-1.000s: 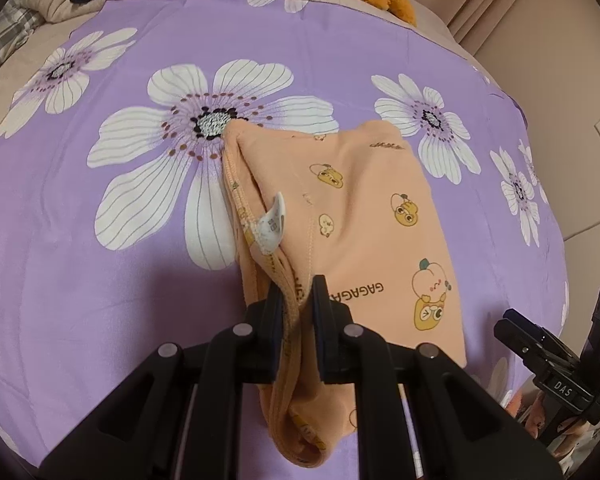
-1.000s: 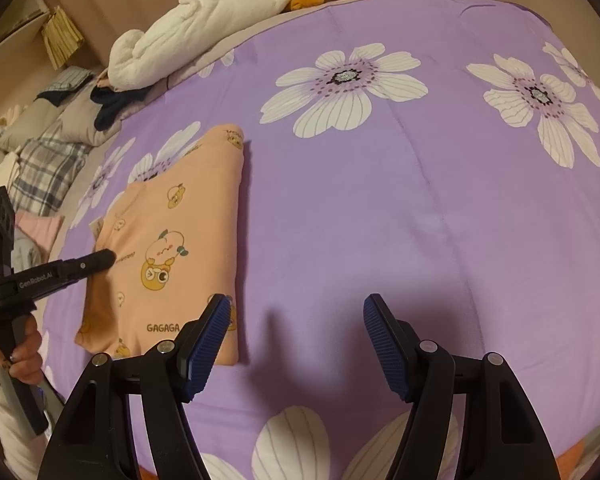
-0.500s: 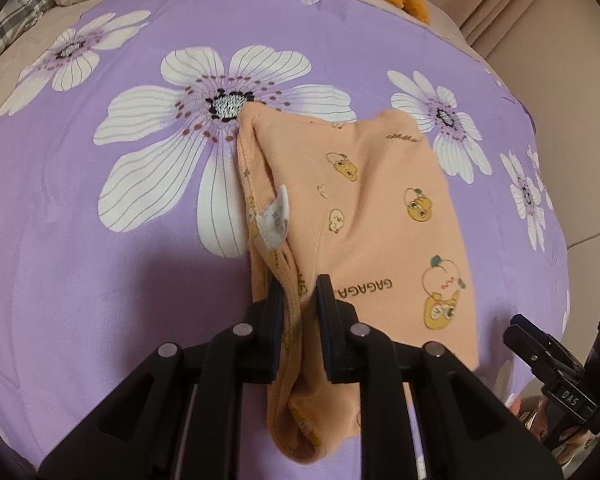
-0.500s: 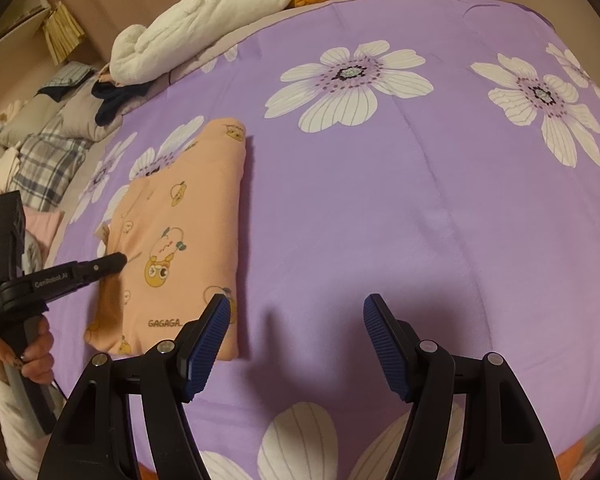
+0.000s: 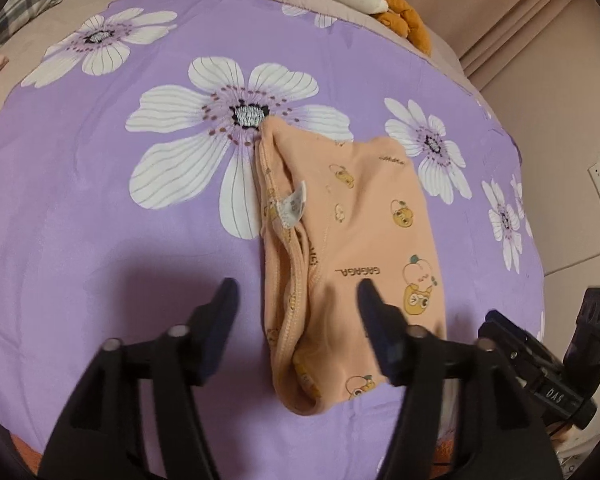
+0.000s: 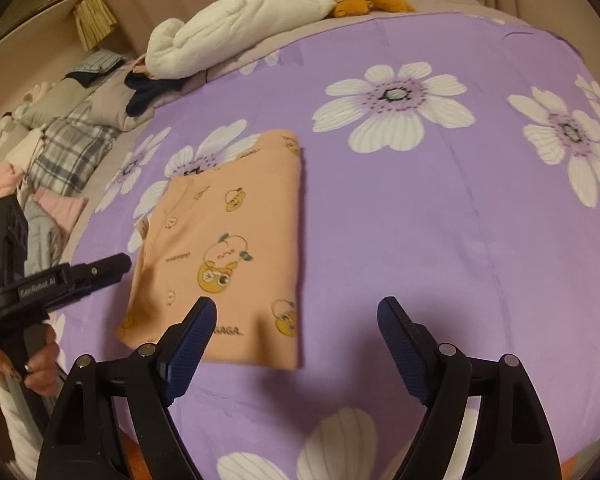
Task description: Fold small clothes
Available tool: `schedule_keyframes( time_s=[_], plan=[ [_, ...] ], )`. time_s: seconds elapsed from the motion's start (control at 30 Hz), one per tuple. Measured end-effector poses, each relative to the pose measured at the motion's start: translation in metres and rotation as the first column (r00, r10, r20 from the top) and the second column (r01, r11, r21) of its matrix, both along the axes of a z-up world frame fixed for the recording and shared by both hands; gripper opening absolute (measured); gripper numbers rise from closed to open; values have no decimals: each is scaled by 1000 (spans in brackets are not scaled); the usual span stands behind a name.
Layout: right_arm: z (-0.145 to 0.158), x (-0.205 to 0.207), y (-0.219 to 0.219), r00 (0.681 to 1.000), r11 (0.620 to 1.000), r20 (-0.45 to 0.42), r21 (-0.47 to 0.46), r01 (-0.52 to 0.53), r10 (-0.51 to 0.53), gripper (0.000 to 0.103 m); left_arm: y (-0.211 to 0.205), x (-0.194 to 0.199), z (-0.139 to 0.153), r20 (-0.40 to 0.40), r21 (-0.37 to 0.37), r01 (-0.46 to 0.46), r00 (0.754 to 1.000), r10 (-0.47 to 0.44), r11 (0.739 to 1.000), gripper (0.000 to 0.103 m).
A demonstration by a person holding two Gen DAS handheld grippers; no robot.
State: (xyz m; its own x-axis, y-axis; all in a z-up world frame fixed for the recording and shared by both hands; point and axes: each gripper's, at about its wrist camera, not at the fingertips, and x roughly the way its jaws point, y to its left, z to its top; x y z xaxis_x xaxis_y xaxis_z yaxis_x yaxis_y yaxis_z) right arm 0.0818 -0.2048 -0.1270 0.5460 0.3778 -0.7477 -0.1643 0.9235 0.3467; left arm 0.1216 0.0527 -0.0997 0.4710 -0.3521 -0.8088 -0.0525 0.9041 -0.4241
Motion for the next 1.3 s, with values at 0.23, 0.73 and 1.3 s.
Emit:
schedule_keyframes(
  time_s=[0.23, 0.73, 1.3],
  plan=[
    [-19, 34, 15, 997, 999, -70, 48, -10, 13, 83, -15, 17, -30, -38, -27, 46, 998, -47, 999, 74],
    [-40, 78, 42, 992, 994, -114, 91, -51, 62, 82, -24, 36, -44, -38, -78, 64, 997, -67, 995, 71],
    [9, 63, 34, 989, 984, 32, 103, -145, 143, 25, -53, 23, 15, 75, -15, 109, 991, -107, 994, 28]
  ],
)
